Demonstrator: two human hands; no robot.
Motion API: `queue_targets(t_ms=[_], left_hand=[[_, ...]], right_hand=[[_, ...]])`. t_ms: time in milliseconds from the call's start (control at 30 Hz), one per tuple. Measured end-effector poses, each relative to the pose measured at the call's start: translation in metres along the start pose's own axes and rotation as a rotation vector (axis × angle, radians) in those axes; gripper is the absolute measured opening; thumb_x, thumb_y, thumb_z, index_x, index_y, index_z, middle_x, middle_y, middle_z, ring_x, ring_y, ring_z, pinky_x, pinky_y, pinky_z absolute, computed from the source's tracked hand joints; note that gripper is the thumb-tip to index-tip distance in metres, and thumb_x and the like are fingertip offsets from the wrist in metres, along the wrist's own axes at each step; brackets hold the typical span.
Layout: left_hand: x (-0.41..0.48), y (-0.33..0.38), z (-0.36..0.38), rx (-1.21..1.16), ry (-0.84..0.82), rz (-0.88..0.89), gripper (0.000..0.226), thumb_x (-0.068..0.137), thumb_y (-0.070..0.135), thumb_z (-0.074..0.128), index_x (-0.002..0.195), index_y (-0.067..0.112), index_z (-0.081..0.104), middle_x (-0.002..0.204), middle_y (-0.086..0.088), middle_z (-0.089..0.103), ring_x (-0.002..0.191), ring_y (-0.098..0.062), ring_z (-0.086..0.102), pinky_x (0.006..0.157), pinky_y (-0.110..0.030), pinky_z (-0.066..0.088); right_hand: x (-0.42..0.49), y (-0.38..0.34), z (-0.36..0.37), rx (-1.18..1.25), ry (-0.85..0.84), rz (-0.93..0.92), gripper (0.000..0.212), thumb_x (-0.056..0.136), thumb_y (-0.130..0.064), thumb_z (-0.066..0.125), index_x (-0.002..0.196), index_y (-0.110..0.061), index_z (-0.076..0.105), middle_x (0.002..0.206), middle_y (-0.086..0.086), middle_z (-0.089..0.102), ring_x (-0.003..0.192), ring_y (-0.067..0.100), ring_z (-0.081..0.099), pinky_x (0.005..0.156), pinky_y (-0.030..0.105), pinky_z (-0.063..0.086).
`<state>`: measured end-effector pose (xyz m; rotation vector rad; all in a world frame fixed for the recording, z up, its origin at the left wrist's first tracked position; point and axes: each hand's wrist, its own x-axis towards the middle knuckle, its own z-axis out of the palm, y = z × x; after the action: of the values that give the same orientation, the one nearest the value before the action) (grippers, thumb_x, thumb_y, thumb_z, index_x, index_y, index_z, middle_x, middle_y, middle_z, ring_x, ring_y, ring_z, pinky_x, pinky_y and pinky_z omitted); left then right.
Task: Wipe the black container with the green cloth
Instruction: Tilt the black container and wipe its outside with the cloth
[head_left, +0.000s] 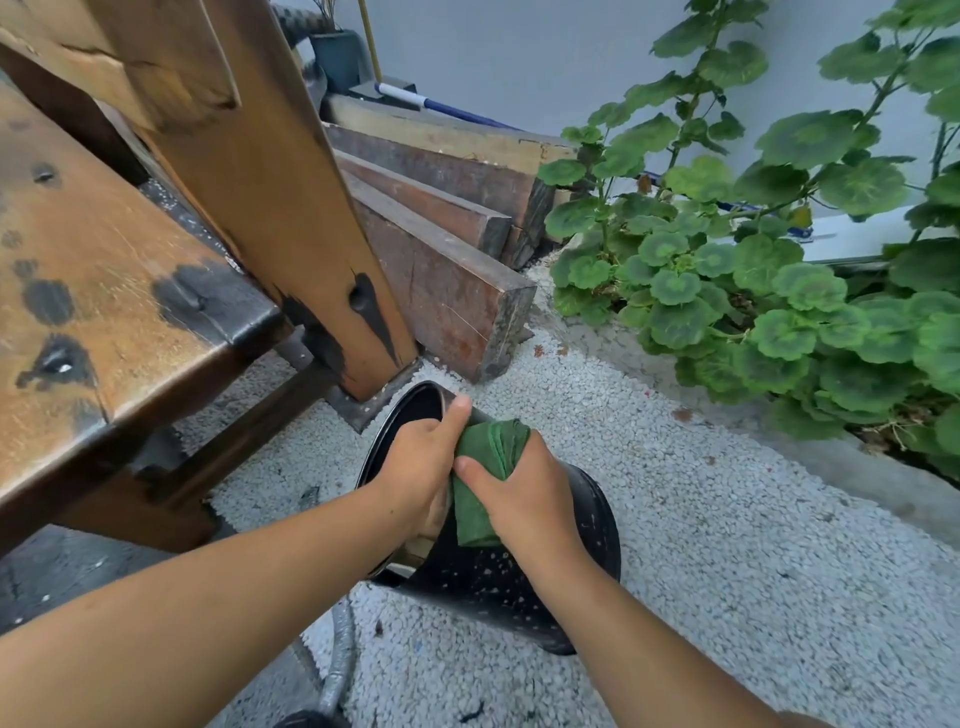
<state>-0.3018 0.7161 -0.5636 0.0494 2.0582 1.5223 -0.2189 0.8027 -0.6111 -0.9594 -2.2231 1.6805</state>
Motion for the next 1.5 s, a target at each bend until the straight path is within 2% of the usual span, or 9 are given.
queue_targets(t_ms=[100, 467, 767, 867, 967, 1067, 1233, 1400, 1500], left_hand=[[0.008, -0.006, -0.009, 0.153, 0.072, 0.016, 0.054, 0.089, 0.036, 0.074, 0.06, 0.015, 0.034, 0.055, 0.0, 0.031, 0.041, -0.009, 0.036, 0.046, -0.019, 0.033], [0.022, -0.02, -0.041, 0.273, 0.148, -0.038, 0.058, 0.09, 0.032, 0.073, 0.069, 0.033, 0.019, 0.073, 0.013, 0.014, 0.059, -0.005, 0.017, 0.056, -0.024, 0.02], [0.022, -0.029, -0.052, 0.218, 0.051, -0.08, 0.041, 0.09, 0.042, 0.071, 0.073, 0.023, 0.039, 0.073, 0.015, 0.028, 0.061, -0.001, 0.029, 0.065, -0.021, 0.03], [0.007, -0.027, -0.065, 0.242, -0.24, -0.124, 0.021, 0.089, 0.044, 0.071, 0.089, 0.024, 0.067, 0.099, 0.009, 0.073, 0.098, -0.005, 0.065, 0.102, -0.033, 0.042], [-0.014, -0.033, -0.088, 0.456, -0.496, -0.141, 0.024, 0.086, 0.038, 0.076, 0.11, 0.035, 0.075, 0.114, 0.012, 0.076, 0.107, -0.006, 0.07, 0.094, -0.023, 0.052], [-0.024, -0.045, -0.095, 0.425, -0.403, -0.148, 0.041, 0.081, 0.034, 0.08, 0.119, 0.024, 0.071, 0.117, 0.006, 0.076, 0.111, -0.014, 0.07, 0.104, -0.037, 0.049], [-0.023, -0.034, -0.074, 0.362, -0.359, -0.099, 0.014, 0.092, 0.029, 0.07, 0.101, 0.02, 0.076, 0.104, -0.001, 0.079, 0.1, -0.018, 0.074, 0.097, -0.041, 0.052], [-0.015, -0.01, -0.038, 0.266, -0.195, -0.163, 0.075, 0.084, 0.048, 0.073, 0.144, 0.015, 0.041, 0.147, 0.002, 0.048, 0.132, -0.021, 0.045, 0.1, -0.035, 0.032], [-0.01, 0.0, -0.026, 0.187, -0.128, -0.184, 0.034, 0.092, 0.049, 0.064, 0.108, 0.02, 0.057, 0.106, 0.016, 0.066, 0.107, -0.007, 0.061, 0.08, -0.015, 0.042]], right_hand=[[0.0, 0.01, -0.001, -0.065, 0.018, 0.009, 0.041, 0.077, -0.054, 0.076, 0.103, -0.03, 0.054, 0.091, -0.014, 0.065, 0.084, 0.007, 0.066, 0.073, 0.036, 0.059], [0.005, 0.058, -0.019, -0.279, 0.057, 0.125, 0.047, 0.085, -0.05, 0.075, 0.111, -0.018, 0.052, 0.096, -0.003, 0.064, 0.088, 0.022, 0.066, 0.075, 0.041, 0.059], [0.008, 0.092, -0.042, -0.46, 0.118, 0.178, 0.044, 0.09, -0.047, 0.071, 0.108, -0.014, 0.049, 0.089, -0.002, 0.06, 0.076, 0.022, 0.06, 0.06, 0.034, 0.049], [0.008, 0.098, -0.044, -0.483, 0.106, 0.188, 0.045, 0.09, -0.047, 0.071, 0.111, -0.013, 0.049, 0.092, 0.0, 0.061, 0.079, 0.023, 0.062, 0.063, 0.036, 0.052], [0.009, 0.098, -0.046, -0.484, 0.082, 0.213, 0.048, 0.09, -0.047, 0.071, 0.114, -0.012, 0.05, 0.095, 0.001, 0.062, 0.083, 0.025, 0.065, 0.066, 0.038, 0.055], [0.013, 0.091, -0.046, -0.461, 0.066, 0.244, 0.046, 0.09, -0.046, 0.072, 0.113, -0.011, 0.052, 0.089, -0.003, 0.058, 0.08, 0.022, 0.062, 0.062, 0.034, 0.05], [0.011, 0.06, -0.043, -0.265, 0.102, 0.198, 0.04, 0.088, -0.042, 0.075, 0.109, -0.014, 0.055, 0.093, -0.001, 0.063, 0.081, 0.02, 0.063, 0.065, 0.035, 0.051], [-0.004, 0.01, -0.038, 0.194, 0.041, 0.118, 0.027, 0.083, -0.04, 0.08, 0.101, -0.028, 0.063, 0.094, -0.007, 0.072, 0.081, 0.01, 0.07, 0.061, 0.026, 0.052], [-0.018, -0.011, -0.032, 0.241, -0.014, 0.029, 0.026, 0.08, -0.043, 0.08, 0.099, -0.033, 0.065, 0.091, -0.012, 0.073, 0.076, -0.002, 0.07, 0.06, 0.016, 0.053]])
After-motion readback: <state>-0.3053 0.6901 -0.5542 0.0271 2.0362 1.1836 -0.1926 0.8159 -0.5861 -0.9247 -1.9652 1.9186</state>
